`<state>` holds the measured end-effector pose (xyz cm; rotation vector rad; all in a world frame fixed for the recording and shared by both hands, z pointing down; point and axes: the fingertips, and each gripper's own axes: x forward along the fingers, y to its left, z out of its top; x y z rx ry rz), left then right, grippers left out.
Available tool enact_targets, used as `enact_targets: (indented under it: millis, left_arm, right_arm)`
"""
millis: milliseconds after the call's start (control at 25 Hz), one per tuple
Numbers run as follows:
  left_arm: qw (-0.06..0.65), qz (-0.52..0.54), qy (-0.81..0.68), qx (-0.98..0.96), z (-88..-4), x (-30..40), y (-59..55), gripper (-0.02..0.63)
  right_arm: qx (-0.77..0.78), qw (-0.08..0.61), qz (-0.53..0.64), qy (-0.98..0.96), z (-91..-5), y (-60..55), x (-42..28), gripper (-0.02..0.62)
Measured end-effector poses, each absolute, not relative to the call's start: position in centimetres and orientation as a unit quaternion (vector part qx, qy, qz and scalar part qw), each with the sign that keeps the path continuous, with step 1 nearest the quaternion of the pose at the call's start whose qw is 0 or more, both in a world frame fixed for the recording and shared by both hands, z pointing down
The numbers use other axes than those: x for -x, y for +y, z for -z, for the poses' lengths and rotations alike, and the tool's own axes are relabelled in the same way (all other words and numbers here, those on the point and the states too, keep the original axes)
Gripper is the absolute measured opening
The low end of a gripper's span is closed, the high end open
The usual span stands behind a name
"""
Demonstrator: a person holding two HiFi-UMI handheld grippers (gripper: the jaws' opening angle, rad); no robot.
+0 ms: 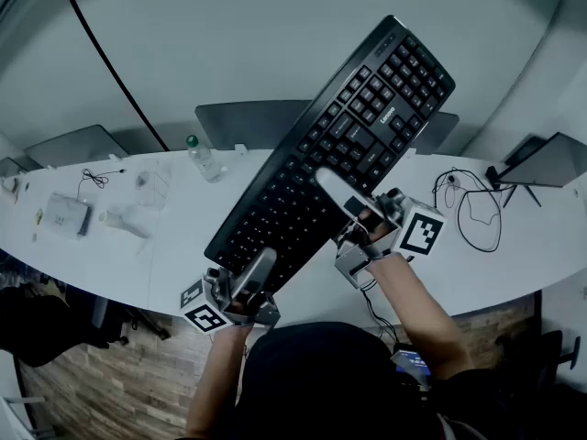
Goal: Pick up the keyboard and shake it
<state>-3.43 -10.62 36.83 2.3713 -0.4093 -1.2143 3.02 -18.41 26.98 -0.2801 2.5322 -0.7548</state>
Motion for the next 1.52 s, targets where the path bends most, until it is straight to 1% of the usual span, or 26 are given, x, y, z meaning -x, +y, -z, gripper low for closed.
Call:
enact_targets:
  millis: [640, 920, 1000, 1120, 1160, 1520]
  left_arm:
    - [0.215, 0.438, -0.143, -0.861, -36.9, 3.6, -10.6, 0.101]
    - [0.206, 0.421, -0.148, -0.871, -37.6, 4.1, -10.5, 0.115]
    - [0.216, 0.39, -0.146, -0.883, -37.5, 4.7, -11.2, 0.124]
    - [0.25, 0.293, -0.133, -0.913, -36.5, 6.8, -12.8, 0.147]
    - [0.254, 0.276, -0.134, -0.917, -36.2, 7.4, -13.2, 0.147]
    - [0.214, 0.199, -0.141, -0.946, -35.2, 10.8, -13.0, 0.177]
  right_arm:
    - [0.096, 0.248, 0.28, 0.922, -27.0, -18.5, -3.1, 0.087]
    - [0.096, 0.24, 0.267, 0.928, -26.9, -18.4, -3.2, 0.087]
    - [0.11, 0.264, 0.274, 0.918, -26.8, -19.3, -4.0, 0.087]
    - [0.15, 0.335, 0.299, 0.881, -26.6, -20.6, -5.0, 0.087]
    - [0.154, 0.347, 0.303, 0.874, -26.2, -20.9, -4.9, 0.087]
    - [0.147, 0.325, 0.292, 0.887, -25.6, -19.2, -4.7, 0.087]
